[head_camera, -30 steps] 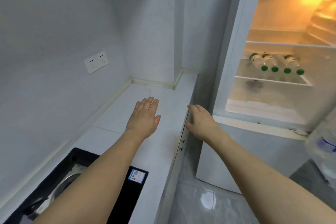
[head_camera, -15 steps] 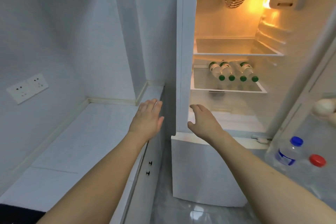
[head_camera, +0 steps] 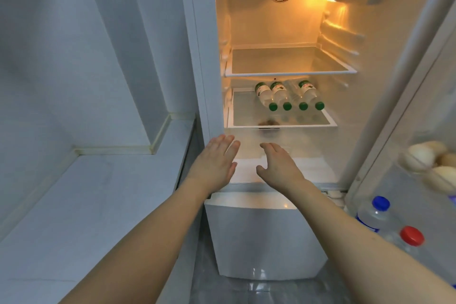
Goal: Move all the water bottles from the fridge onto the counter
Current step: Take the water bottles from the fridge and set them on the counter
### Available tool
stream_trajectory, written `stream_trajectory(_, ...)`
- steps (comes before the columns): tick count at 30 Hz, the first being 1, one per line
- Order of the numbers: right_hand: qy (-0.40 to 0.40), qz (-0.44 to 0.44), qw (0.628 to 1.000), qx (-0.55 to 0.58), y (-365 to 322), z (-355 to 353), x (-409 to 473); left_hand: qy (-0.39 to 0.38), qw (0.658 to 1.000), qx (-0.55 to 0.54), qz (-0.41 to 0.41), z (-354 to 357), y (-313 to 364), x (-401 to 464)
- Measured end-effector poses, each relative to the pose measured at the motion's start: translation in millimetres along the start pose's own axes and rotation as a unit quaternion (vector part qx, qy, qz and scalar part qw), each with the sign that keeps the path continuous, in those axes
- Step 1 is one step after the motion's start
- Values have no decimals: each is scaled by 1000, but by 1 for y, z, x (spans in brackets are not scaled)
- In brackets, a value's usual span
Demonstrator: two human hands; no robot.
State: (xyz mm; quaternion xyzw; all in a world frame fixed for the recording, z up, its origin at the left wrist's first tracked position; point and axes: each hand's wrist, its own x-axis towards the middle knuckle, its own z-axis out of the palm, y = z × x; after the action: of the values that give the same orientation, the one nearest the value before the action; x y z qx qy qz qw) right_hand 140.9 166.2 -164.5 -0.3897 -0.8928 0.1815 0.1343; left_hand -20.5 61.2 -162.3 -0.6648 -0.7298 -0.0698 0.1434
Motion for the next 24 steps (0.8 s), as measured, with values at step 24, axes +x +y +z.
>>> stream_trajectory(24, 63, 177, 982, 36, 97, -31, 140, -15, 980, -194, -48, 68, 0, 187)
